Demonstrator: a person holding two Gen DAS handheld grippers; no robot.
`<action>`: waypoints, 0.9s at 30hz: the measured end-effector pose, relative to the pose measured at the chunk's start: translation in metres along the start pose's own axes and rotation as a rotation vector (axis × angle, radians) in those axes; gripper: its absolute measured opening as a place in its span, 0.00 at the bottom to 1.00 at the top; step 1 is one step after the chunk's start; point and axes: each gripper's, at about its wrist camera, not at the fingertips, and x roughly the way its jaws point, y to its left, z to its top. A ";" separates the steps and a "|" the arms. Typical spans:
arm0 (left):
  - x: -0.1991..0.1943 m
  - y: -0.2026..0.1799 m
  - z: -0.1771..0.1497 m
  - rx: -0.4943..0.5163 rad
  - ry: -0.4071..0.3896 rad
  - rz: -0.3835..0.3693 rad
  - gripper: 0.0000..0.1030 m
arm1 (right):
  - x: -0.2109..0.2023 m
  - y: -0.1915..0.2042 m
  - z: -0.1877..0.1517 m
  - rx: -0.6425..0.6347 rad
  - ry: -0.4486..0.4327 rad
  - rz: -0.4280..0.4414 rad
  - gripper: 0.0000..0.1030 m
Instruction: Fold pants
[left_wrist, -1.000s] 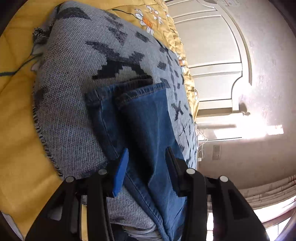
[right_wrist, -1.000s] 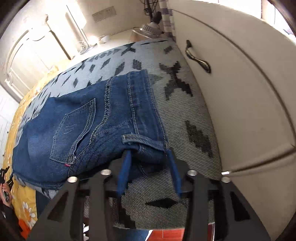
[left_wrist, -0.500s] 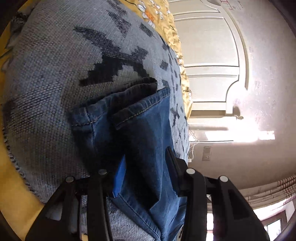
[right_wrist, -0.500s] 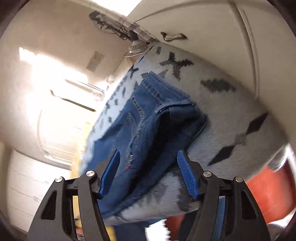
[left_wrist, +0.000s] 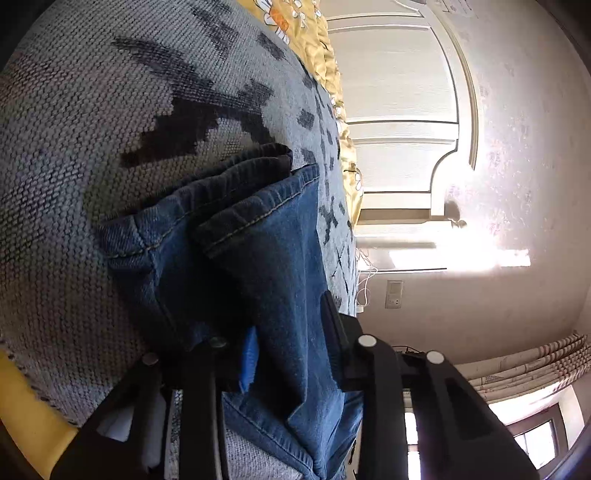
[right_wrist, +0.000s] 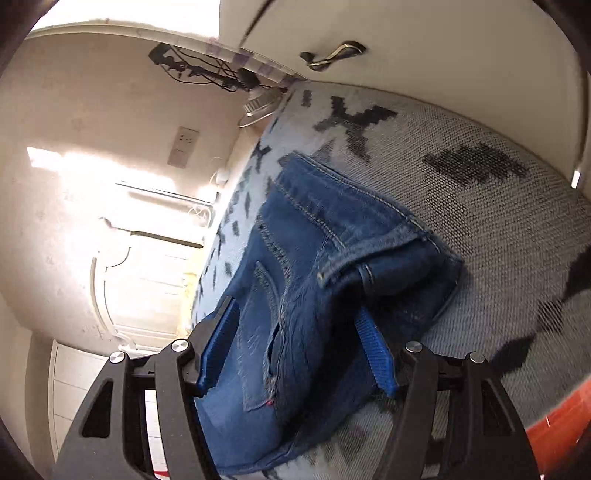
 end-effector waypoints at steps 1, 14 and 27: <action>-0.003 0.001 0.000 0.010 -0.001 -0.001 0.15 | 0.005 0.000 0.001 -0.005 0.004 -0.006 0.62; -0.016 -0.035 0.015 0.035 -0.017 0.102 0.02 | -0.002 0.048 0.010 -0.234 -0.002 -0.136 0.03; -0.038 -0.164 0.024 0.170 -0.014 0.242 0.02 | -0.021 0.154 0.064 -0.340 -0.033 -0.050 0.02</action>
